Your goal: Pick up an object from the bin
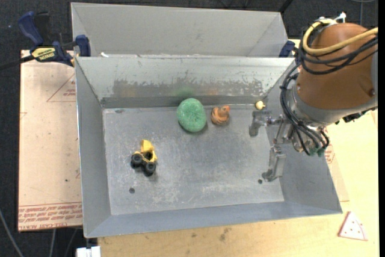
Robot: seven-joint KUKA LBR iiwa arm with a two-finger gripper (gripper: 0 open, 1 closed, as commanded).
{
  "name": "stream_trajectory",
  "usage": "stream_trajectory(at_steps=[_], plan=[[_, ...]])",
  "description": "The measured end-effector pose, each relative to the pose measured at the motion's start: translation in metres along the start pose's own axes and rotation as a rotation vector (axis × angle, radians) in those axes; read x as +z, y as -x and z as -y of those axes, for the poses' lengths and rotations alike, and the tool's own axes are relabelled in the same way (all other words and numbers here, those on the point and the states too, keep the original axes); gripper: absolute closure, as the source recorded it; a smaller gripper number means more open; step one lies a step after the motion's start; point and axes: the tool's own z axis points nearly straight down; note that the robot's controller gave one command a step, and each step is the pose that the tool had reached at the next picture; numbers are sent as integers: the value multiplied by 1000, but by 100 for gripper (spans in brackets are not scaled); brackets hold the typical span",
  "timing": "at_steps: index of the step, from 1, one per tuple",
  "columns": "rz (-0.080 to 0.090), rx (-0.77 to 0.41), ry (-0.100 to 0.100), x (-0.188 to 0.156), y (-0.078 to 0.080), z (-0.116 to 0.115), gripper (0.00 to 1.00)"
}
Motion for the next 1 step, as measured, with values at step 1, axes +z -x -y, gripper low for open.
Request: stream_trajectory(at_steps=[1], plan=[[22, 105, -1, -5, 51, -15, 0]])
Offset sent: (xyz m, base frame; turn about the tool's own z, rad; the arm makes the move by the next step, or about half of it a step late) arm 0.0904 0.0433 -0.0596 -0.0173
